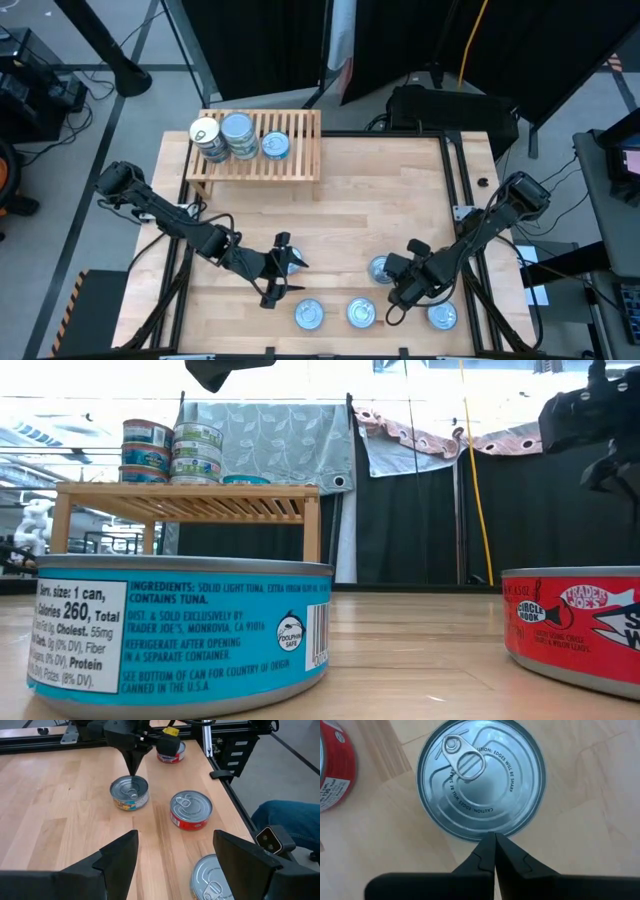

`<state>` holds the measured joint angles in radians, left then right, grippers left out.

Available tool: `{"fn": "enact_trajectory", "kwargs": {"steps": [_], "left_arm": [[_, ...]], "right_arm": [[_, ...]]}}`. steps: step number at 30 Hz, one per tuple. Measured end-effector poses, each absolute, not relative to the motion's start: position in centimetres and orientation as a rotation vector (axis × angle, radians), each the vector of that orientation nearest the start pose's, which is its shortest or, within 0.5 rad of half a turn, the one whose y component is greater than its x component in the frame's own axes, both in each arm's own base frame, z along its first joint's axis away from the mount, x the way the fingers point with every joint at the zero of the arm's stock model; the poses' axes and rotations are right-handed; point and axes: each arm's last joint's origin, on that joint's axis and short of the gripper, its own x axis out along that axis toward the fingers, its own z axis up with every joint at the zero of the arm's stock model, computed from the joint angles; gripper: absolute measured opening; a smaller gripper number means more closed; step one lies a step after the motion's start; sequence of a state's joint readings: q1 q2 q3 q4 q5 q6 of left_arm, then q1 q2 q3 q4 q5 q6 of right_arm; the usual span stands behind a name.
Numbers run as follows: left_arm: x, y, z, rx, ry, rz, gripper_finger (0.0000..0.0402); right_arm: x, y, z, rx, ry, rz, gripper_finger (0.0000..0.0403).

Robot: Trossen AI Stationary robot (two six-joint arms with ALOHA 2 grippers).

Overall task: Stack canned seafood by type on shelf
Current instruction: Stack the right light blue can on top of the other light blue can

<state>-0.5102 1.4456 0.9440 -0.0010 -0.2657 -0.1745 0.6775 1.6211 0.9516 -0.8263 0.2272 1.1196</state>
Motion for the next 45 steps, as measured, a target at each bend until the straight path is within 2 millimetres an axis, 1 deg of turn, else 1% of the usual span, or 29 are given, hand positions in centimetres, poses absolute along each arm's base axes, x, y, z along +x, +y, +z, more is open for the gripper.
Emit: {"fn": "enact_trajectory", "kwargs": {"steps": [5, 12, 20, 26, 31, 34, 36, 39, 40, 42, 45], "left_arm": [[27.8, -14.7, 25.4, 0.02, 0.485, -0.197, 0.0265], [27.8, -14.7, 25.4, 0.019, 0.484, -0.198, 0.0265], [27.8, -14.7, 25.4, 0.017, 0.484, -0.197, 0.0265], [27.8, -14.7, 25.4, 0.017, 0.483, -0.197, 0.0265], [27.8, -14.7, 25.4, 0.017, 0.483, -0.197, 0.0265], [27.8, -14.7, 25.5, 0.017, 0.482, -0.197, 0.0265], [27.8, -14.7, 25.5, 0.017, 0.483, -0.197, 0.0265], [27.8, -14.7, 25.5, 0.021, 0.482, -0.198, 0.0265], [27.8, -14.7, 25.5, 0.021, 0.482, -0.198, 0.0265], [27.8, -14.7, 25.5, 0.021, 0.482, -0.198, 0.0265], [27.8, -14.7, 25.5, 0.023, 0.482, -0.199, 0.0265]], "right_arm": [[20.9, 16.8, 16.2, 0.283, 1.352, -0.407, 0.0], [20.3, 17.6, 16.2, 0.287, 1.34, -0.421, 0.0], [20.1, 18.2, 14.8, 0.244, 1.354, -0.456, 0.0], [19.8, 18.7, 14.1, 0.234, 1.358, -0.478, 0.0], [19.0, 19.1, 14.0, 0.254, 1.357, -0.53, 0.0], [18.5, 19.4, 14.6, 0.326, 1.333, -0.588, 0.0], [18.3, 19.9, 15.2, 0.407, 1.3, -0.656, 0.0], [18.0, 20.8, 16.1, 0.608, 1.224, -0.806, 0.0003], [17.9, 21.2, 16.3, 0.667, 1.206, -0.826, 0.0007], [17.9, 22.4, 16.7, 0.785, 1.165, -0.806, 0.002], [18.1, 24.3, 17.5, 0.94, 1.076, -0.725, 0.0056]]}}
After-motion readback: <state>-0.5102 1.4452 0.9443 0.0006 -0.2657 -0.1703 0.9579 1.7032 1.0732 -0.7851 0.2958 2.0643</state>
